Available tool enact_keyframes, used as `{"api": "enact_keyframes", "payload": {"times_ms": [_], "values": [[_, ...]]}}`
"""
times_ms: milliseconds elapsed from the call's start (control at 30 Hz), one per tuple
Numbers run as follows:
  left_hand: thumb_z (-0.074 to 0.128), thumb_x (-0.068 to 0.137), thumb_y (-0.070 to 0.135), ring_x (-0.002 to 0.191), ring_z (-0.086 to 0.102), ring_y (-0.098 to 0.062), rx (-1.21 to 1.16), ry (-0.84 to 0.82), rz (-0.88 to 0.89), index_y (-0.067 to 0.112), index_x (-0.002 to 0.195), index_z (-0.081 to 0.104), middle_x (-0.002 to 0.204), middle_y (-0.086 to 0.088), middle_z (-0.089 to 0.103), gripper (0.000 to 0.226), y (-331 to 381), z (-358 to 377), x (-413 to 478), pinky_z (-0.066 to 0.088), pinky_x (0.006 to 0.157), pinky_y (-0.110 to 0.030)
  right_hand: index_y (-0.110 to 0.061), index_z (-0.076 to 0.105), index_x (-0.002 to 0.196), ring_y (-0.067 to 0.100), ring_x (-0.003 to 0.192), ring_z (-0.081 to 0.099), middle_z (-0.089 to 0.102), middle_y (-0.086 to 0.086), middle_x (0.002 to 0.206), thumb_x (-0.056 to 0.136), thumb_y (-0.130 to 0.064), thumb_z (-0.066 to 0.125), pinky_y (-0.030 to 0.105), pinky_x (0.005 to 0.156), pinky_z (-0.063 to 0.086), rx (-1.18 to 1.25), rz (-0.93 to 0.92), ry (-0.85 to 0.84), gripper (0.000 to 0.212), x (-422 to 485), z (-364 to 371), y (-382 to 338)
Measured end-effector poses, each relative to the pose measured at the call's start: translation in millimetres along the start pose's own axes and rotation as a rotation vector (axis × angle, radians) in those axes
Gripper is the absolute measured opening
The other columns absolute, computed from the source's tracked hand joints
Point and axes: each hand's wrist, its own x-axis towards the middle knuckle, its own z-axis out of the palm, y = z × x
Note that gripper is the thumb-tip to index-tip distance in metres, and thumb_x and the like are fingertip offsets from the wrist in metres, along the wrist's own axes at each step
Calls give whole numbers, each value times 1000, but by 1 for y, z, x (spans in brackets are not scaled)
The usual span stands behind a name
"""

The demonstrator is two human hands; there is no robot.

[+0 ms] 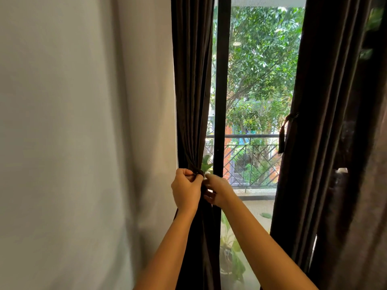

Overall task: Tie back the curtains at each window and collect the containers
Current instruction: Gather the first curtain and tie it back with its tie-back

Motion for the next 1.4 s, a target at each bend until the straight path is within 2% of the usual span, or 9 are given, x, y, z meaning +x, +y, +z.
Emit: {"api": "enact_keyframes", "payload": {"times_ms": [200, 367, 467, 733, 867, 1033, 1167, 1267, 1400], "values": [[71, 82, 18, 67, 59, -3, 39, -110, 83, 14, 94, 52, 77, 7, 61, 23, -6, -6, 2, 43, 59, -7, -12, 61, 78, 12, 60, 58, 61, 0, 66, 80, -31, 73, 22, 53, 44, 84, 61, -31, 22, -6, 4, -15], [70, 82, 16, 64, 60, -3, 33, -151, 115, 12, 92, 52, 73, 6, 63, 21, -11, -13, 4, 47, 57, -6, -4, 54, 67, 9, 21, 45, 49, 1, 31, 95, -16, 51, 13, 26, 31, 198, 187, -132, 30, -16, 4, -23], [69, 83, 13, 62, 59, -5, 19, -137, 107, 10, 90, 52, 70, 6, 60, 20, -14, -15, 3, 46, 56, -4, -4, 57, 69, 12, 28, 51, 55, 4, 37, 94, -17, 49, 14, 31, 35, 301, 262, -193, 29, -17, 6, -20], [69, 83, 13, 68, 67, -14, -70, -150, 150, 13, 86, 52, 76, -4, 67, 17, -23, -14, 2, 56, 65, -21, -4, 68, 64, 26, 78, 58, 64, 12, 73, 76, -36, 63, 32, 85, 47, 545, 344, -289, 34, -15, 14, -17], [68, 83, 10, 68, 65, -11, -62, -145, 233, 13, 85, 52, 74, -2, 66, 16, -22, -10, -2, 57, 66, -23, -1, 67, 58, 27, 72, 59, 64, 14, 64, 85, -40, 61, 42, 73, 49, 588, 293, -353, 49, -18, 12, -19], [70, 83, 16, 73, 65, -5, -39, -171, 280, 20, 93, 53, 77, 6, 66, 20, -22, -10, -12, 57, 68, -23, -6, 63, 73, 28, 54, 65, 64, 13, 60, 89, -41, 58, 33, 53, 55, 524, 280, -350, 39, -23, 5, -19], [67, 84, 31, 89, 51, -8, 98, -16, 455, 28, 103, 60, 85, 13, 59, 20, -12, -11, -16, 41, 74, -13, -13, 65, 77, 24, 80, 58, 59, 7, 82, 86, -46, 56, 33, 77, 44, 460, 295, -295, 35, -17, -6, -15], [61, 90, 28, 102, 47, -9, 261, -119, 609, 25, 111, 66, 99, 12, 63, 22, -3, -12, -1, 34, 85, -12, -17, 58, 75, 17, 73, 46, 49, 1, 78, 82, -40, 52, 29, 68, 32, 430, 302, -286, 25, -15, -13, -12], [59, 90, 25, 104, 48, -13, 522, -281, 711, 23, 111, 70, 103, 6, 66, 24, 17, -17, 24, 34, 87, -17, -12, 54, 78, 18, 72, 42, 44, 5, 80, 76, -18, 51, 28, 66, 35, 378, 276, -381, 8, -20, -21, -15]]}}
